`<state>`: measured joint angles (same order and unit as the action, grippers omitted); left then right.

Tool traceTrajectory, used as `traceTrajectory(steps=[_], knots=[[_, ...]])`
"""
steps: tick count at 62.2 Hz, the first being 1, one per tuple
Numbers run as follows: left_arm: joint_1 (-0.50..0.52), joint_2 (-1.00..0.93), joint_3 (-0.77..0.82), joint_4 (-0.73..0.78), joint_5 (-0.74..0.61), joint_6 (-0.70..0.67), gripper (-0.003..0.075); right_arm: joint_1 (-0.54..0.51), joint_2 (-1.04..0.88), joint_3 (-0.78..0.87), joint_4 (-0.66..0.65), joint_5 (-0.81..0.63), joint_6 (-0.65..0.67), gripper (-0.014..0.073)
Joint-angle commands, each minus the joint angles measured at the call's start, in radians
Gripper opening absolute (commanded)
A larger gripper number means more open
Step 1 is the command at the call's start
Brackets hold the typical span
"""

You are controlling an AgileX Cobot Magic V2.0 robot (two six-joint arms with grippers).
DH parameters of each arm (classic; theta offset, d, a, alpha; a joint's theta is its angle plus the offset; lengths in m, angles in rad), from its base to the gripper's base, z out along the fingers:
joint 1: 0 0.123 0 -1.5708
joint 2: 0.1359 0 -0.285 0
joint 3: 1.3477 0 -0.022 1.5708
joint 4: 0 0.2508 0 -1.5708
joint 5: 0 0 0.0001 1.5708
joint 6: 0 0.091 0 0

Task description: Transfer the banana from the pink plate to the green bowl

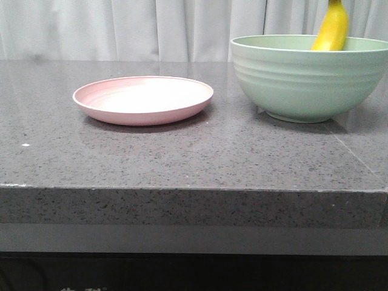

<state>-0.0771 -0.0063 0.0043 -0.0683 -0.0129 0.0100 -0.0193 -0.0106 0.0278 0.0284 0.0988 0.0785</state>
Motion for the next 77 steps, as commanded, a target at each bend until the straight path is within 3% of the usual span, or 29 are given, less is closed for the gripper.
traceTrajectory(steps=[1,77], knots=[[-0.009,-0.025,0.004,-0.006,-0.085,-0.010,-0.0018,-0.001,-0.023,-0.005,0.007,-0.089,0.004,-0.0069],[-0.009,-0.025,0.004,-0.006,-0.085,-0.010,-0.0018,-0.001,-0.023,-0.005,0.022,-0.133,0.004,-0.0069]])
